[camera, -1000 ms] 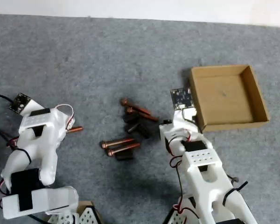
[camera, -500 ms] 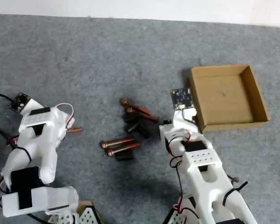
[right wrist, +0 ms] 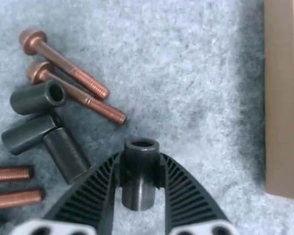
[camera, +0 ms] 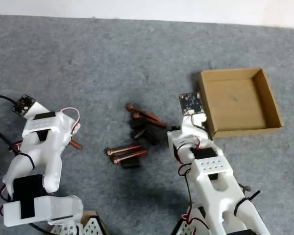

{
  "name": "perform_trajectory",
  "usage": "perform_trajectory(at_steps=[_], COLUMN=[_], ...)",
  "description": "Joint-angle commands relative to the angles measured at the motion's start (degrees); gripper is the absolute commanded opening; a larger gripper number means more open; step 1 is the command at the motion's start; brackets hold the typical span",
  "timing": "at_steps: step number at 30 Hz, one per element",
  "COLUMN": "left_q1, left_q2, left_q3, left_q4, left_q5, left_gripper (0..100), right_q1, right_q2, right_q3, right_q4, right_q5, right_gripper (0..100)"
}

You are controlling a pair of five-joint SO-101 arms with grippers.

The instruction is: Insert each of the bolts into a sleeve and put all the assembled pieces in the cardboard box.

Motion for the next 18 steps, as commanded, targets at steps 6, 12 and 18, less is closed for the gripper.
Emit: perform_trajectory(at_steps=[6,12,18], left_q1=[5.67,11.56,13.41], left_q2=[-14.55,-34.42,-52.97], left_q3=[4.18,17.45,28.88], left_q4=[0.44,-7.65,-14.51], left_q5=[-4.31,-4.31,-4.31], left_gripper=[0,0,0], right_q1=[0.13,-4.09,-6.64], right_q2=[-7.16,-18.59,-29.76], right_q3=[2.86,13.05,21.85], right_q4=[-3.03,-10.77,-16.31], right_q5=[0.7,0.7,0.7], right_gripper=[0.5,0.5,0.5])
